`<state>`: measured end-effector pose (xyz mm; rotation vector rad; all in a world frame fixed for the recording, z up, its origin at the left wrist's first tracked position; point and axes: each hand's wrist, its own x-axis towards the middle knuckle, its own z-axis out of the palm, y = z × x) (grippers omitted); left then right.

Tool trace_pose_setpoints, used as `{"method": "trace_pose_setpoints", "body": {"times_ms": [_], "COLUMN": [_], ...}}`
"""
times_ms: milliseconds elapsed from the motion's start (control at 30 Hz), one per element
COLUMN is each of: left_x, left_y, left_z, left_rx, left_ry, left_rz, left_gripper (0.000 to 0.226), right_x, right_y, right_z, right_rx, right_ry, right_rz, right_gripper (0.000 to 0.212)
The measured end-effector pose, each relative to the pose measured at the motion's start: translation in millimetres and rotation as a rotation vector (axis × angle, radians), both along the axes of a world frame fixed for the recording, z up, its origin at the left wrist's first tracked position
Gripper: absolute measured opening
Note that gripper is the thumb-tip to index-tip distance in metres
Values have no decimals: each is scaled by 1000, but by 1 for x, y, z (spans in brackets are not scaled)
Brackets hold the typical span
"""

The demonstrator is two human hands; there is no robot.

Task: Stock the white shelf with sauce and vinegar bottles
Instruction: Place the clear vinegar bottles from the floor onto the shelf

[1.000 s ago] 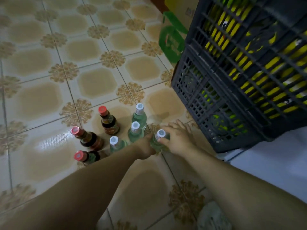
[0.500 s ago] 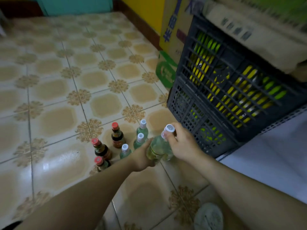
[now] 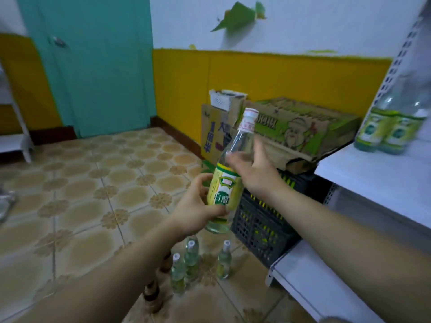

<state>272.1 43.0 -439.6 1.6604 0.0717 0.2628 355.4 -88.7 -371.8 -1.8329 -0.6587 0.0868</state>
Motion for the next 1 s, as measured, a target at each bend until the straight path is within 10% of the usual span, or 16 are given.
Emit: {"method": "trace_pose_setpoints", "body": {"times_ms": [133,267,500,1000], "left_x": [-22,-32,-16,116], "left_y": [-23,-50,-99,-220], "left_z": [55,95,125,94], "left_rx": [-22,16,-40,198], "left_ry": [-95,-146,-265,-254], "left_rz": [-43,-186,-212,-510], "left_gripper": [86,95,90,91], "right_x": [-26,-32,-39,36], "right_y": [-28,-49,-110,-247], "right_z": [26,74,96,76], "right_rx": [243,284,243,77], "right_ry": [118,23,-138,-22], "right_rz": [20,-91,-46,-514], "right_gripper": [40,86,36,66]}}
